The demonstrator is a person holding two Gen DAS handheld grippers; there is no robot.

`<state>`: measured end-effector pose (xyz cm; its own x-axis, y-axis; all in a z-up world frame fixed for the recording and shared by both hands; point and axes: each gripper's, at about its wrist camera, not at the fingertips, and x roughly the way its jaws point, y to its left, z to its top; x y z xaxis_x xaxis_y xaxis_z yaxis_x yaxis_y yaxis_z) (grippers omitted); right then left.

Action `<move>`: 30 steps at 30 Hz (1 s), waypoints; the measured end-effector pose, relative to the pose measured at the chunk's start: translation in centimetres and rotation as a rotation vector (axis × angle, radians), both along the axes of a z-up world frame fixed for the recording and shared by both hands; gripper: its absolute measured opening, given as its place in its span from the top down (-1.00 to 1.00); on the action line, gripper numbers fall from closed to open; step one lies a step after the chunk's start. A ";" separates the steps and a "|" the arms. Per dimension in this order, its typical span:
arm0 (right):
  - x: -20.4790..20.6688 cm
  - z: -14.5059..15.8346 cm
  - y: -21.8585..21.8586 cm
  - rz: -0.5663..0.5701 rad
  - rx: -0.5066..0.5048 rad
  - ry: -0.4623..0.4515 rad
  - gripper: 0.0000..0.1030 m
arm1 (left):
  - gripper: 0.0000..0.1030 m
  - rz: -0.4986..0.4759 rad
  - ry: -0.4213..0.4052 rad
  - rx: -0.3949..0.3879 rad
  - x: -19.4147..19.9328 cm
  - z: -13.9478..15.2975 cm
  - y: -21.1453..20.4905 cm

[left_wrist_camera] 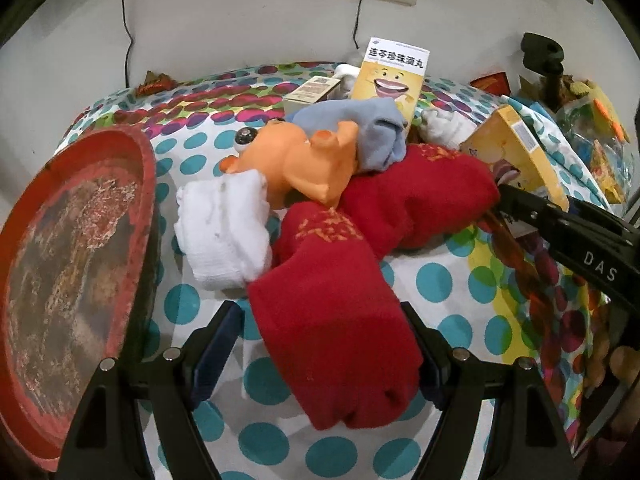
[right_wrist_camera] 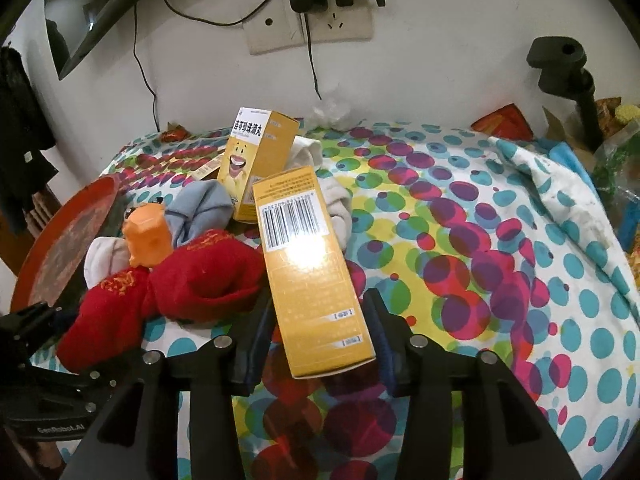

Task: Organize objects
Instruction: 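Grasp the red sock with the left gripper while the right gripper grasps the yellow box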

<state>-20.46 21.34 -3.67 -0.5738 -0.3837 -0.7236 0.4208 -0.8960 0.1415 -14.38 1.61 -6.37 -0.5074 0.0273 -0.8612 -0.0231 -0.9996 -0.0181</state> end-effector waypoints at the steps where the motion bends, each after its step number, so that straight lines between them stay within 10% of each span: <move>1: 0.1 0.1 0.0 0.000 -0.002 0.004 0.29 | -0.31 -0.002 0.006 0.001 0.1 0.1 0.0; 3: 0.0 0.1 0.2 -0.006 -0.006 0.006 0.29 | 0.14 -0.024 0.017 0.005 0.4 0.4 0.1; 6: -0.1 0.2 0.5 -0.019 -0.018 0.006 0.29 | 0.23 -0.054 0.027 -0.036 1.0 0.7 0.5; 30: -0.1 0.5 2.0 -0.131 -0.036 0.038 0.44 | 0.26 -0.129 0.117 -0.017 7.6 5.1 -3.2</move>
<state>-20.55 23.37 -3.14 -0.6474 -0.3290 -0.6874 0.3062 -0.9383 0.1607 -6.81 -1.56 -1.23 -0.5972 0.0846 -0.7976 -0.1525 -0.9883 0.0093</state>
